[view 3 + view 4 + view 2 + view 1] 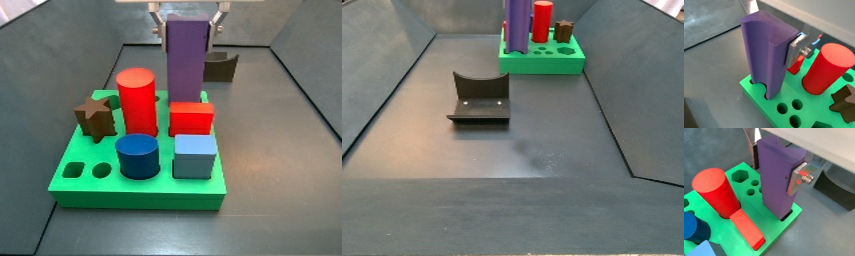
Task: Pick up the arch object. Move up. Rotate the arch object. Move to above the board. Insert the arch object.
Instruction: Insert the arch object.
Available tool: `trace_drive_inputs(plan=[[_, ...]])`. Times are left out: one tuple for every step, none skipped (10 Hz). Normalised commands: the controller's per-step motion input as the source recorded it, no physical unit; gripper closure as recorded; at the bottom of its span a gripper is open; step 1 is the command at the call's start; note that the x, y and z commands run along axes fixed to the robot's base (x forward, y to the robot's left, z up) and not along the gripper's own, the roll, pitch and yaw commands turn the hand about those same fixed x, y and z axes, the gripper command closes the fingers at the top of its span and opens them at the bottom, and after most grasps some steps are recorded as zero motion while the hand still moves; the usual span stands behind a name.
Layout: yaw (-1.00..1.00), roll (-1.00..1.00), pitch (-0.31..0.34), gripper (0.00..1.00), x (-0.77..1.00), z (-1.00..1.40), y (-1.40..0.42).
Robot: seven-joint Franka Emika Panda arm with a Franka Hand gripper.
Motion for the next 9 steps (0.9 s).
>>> trace_drive_inputs(plan=[[0.00,0.00,0.000,1.00,0.22,-0.15,-0.04],[0.00,0.01,0.067,1.00,0.31,-0.14,0.02],[0.00,0.05,0.086,1.00,0.27,-0.18,0.07],[0.00,0.02,0.017,1.00,0.17,-0.25,0.03],[0.01,0.09,-0.071,1.00,0.00,-0.48,0.00],[0.00,0.14,-0.129,1.00,-0.02,-0.67,-0.02],[0.00,0.13,-0.140,1.00,-0.01,-0.70,0.00],[-0.02,0.14,-0.124,1.00,-0.03,-0.65,0.00],[-0.01,0.00,-0.187,1.00,-0.07,-0.39,0.00]])
